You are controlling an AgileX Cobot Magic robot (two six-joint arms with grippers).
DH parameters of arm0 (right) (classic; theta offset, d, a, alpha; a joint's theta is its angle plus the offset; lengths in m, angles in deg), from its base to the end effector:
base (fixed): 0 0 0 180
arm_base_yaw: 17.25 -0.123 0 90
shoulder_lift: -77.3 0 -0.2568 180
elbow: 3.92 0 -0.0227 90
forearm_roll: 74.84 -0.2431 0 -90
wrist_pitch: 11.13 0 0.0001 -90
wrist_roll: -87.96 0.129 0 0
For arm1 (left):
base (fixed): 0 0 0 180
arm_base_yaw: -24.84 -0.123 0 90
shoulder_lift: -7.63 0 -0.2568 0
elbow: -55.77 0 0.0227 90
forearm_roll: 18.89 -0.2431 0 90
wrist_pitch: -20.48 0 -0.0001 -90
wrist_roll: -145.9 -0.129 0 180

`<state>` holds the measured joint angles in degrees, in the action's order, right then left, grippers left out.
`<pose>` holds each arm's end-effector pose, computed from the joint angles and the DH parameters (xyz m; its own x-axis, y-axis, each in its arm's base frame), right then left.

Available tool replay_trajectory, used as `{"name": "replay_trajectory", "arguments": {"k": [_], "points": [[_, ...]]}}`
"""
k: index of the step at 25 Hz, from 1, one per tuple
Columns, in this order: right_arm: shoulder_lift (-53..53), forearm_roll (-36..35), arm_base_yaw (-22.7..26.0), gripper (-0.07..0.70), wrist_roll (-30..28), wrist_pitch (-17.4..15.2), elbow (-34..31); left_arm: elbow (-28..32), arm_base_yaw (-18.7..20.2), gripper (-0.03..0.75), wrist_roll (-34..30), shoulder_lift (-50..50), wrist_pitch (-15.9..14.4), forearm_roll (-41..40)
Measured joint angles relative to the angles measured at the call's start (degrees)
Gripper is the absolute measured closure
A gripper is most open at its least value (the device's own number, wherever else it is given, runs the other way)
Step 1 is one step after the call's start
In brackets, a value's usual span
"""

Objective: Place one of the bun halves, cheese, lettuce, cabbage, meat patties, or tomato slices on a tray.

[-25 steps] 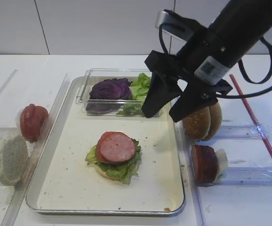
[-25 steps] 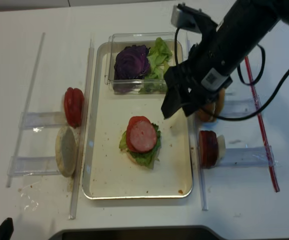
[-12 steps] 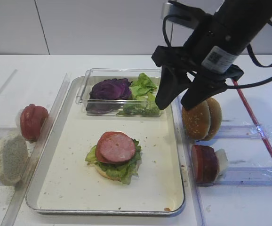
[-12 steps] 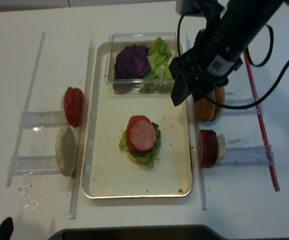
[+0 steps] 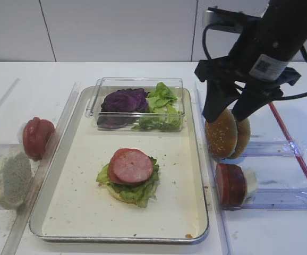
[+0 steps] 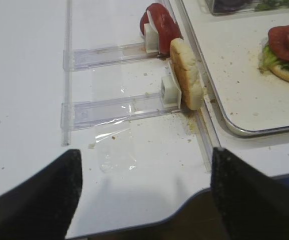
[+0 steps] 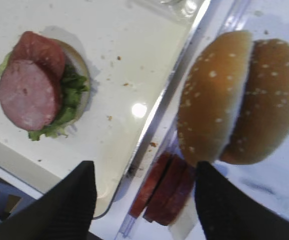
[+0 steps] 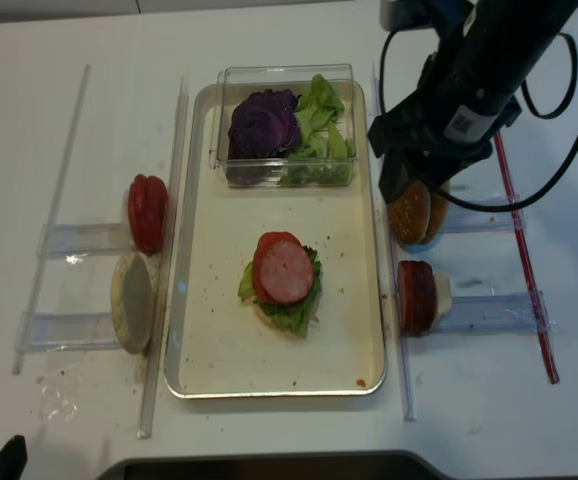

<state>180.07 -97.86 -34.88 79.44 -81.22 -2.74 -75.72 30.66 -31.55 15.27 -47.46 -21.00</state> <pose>0.2906 0.1421 0.2287 -0.9371 -0.3027 -0.1736 -0.3465 0.8656 0.3613 0.0417 0.0002 0.2391 -0.5594 0.0262 -0.8285 0.0561 0.9984 -0.0063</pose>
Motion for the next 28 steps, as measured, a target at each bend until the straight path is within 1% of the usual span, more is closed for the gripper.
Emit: {"name": "replay_trajectory", "arguments": {"k": [5,7,9,12,16,21,28], "points": [[0.00,3.17,4.17,0.161,0.00,0.00,0.00,0.00,0.00,0.223,0.00,0.00,0.00,0.00],[-0.40,5.54,5.22,0.160,0.00,0.00,0.00,0.00,0.00,0.223,0.00,0.00,0.00,0.00],[-1.30,9.42,5.86,0.160,1.05,-0.04,0.00,0.00,0.00,0.223,0.00,0.00,0.00,0.00],[-3.97,12.86,7.19,0.159,2.22,-0.04,-0.65,0.00,0.00,0.223,0.00,0.00,0.00,0.00],[-8.21,13.92,9.35,0.159,2.36,-0.17,-3.92,0.00,0.00,0.223,0.00,0.00,0.00,0.00],[-13.54,14.59,11.72,0.159,1.92,-0.40,-10.10,0.00,0.00,0.223,0.00,0.00,0.00,0.00],[-22.72,14.81,12.18,0.159,1.32,-0.60,-16.98,0.00,0.00,0.223,0.00,0.00,0.00,0.00]]}}
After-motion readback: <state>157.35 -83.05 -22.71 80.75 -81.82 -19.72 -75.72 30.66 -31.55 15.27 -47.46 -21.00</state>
